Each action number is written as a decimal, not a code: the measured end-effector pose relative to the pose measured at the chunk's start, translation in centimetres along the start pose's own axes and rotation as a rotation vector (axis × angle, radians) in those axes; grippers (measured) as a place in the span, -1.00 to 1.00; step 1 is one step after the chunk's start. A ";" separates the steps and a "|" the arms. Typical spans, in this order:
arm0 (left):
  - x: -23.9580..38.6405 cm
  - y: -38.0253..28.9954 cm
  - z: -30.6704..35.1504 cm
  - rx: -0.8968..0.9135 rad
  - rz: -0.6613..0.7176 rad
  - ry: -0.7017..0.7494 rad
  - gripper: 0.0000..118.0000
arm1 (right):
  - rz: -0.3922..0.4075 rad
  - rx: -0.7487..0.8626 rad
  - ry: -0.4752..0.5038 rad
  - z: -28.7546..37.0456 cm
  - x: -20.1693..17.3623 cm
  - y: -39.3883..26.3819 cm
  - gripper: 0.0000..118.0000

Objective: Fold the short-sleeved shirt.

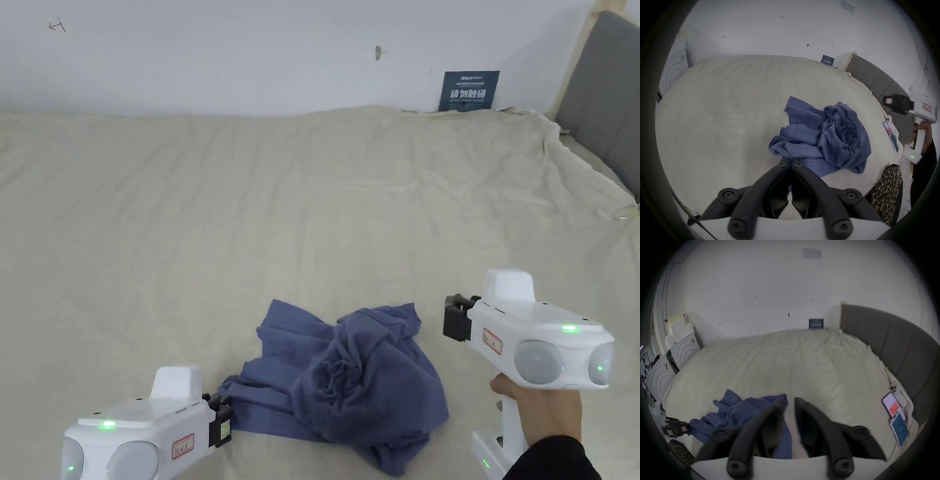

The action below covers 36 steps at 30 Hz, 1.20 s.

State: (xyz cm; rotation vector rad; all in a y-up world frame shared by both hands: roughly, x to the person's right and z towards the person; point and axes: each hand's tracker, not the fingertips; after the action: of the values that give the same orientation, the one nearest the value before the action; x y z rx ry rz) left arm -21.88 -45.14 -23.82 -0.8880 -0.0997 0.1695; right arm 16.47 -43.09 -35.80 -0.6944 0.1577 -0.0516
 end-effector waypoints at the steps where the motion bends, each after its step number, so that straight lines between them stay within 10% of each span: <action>1: 0.0 0.1 -0.2 -0.001 -0.004 0.001 -1.00 | -0.006 -0.036 0.019 -1.5 0.2 0.2 -0.12; 6: -0.3 0.2 -1.1 -0.011 -0.009 0.002 -1.00 | -0.071 -0.160 0.056 -7.3 -0.1 0.4 0.59; 13: -1.1 0.1 -1.8 -0.024 0.014 -0.004 -1.00 | -0.087 -0.302 0.059 -12.6 -2.4 0.0 0.63; 15: -1.3 0.1 -1.9 -0.025 0.020 -0.006 -1.00 | -0.091 -0.331 0.066 -14.5 -1.8 -0.3 0.42; 19: -1.5 0.0 -2.0 -0.029 0.030 -0.009 -1.00 | -0.130 -0.342 0.110 -14.5 -2.6 -1.1 -0.62; 22: -1.6 -0.2 -2.0 -0.029 0.037 -0.009 -1.00 | -0.098 -0.294 0.112 -13.0 -3.3 -0.9 -0.84; 36: -2.5 2.4 1.3 0.079 0.131 -0.067 -1.00 | -0.001 0.034 0.102 2.1 -1.0 4.4 -0.85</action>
State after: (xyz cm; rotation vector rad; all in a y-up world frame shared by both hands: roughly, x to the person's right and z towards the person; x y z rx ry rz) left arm -24.81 -43.15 -24.89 -0.8108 -0.0961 0.3236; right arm 15.77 -38.25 -36.93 -0.6580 0.2541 -0.0901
